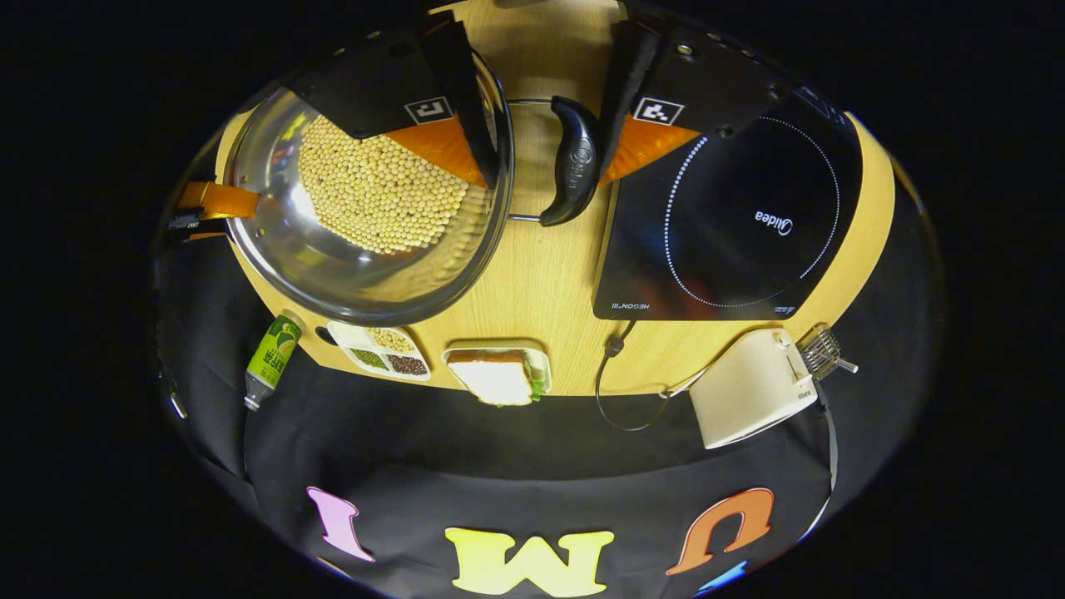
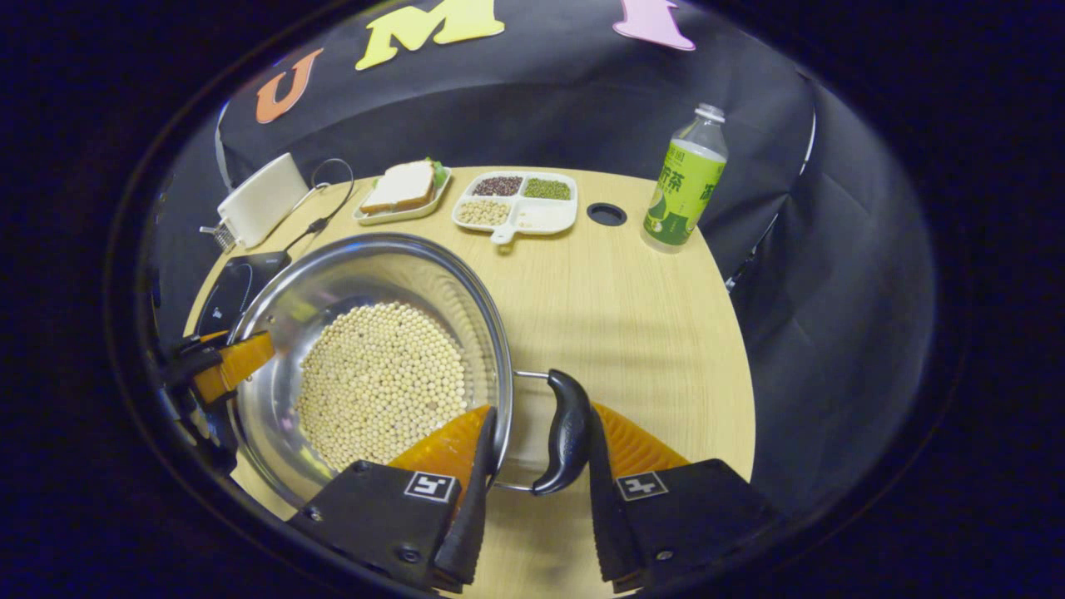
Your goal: First push the handle of the pot to place it horizontally, then grasp the pot with both hands and set it on the induction cooktop.
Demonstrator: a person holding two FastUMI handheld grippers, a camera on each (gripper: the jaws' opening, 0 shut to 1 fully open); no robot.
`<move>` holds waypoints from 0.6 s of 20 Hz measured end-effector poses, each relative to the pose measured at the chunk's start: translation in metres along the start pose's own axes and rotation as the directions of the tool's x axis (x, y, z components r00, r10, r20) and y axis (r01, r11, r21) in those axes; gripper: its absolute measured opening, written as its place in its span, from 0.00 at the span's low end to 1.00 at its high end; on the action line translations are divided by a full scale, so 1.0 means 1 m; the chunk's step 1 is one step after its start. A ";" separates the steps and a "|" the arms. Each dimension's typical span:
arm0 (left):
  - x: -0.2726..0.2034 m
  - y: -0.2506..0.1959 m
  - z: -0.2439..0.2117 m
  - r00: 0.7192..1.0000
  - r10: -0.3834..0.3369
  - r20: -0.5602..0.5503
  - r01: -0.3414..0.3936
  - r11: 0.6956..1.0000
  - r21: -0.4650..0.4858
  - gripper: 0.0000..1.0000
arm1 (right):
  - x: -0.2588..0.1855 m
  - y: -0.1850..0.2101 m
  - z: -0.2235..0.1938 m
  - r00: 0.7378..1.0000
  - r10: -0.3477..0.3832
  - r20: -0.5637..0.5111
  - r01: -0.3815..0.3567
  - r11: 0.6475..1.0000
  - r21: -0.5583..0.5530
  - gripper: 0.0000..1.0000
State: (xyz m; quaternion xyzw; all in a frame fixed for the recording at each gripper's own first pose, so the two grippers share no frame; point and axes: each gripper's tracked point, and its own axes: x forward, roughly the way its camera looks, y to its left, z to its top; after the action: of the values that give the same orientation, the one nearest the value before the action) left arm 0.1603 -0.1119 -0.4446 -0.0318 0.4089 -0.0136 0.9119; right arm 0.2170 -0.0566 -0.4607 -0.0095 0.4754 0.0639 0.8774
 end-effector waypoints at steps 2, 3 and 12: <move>-0.003 -0.001 0.001 1.000 -0.001 0.002 0.001 1.000 0.012 0.63 | -0.003 0.000 0.000 1.000 0.002 0.003 -0.002 1.000 0.019 0.52; -0.005 -0.002 0.002 1.000 -0.004 0.010 0.004 1.000 0.019 0.61 | -0.007 0.000 -0.002 1.000 0.003 0.008 -0.003 1.000 0.017 0.50; -0.027 0.003 0.031 0.998 -0.011 0.061 0.010 1.000 0.028 0.61 | -0.038 0.006 0.018 0.998 -0.003 0.067 0.001 1.000 0.030 0.49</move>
State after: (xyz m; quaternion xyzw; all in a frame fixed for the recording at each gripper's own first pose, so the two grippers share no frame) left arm 0.1655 -0.1060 -0.4035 -0.0217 0.3803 -0.0230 0.9243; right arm 0.2110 -0.0528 -0.4187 0.0051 0.4467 0.0562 0.8929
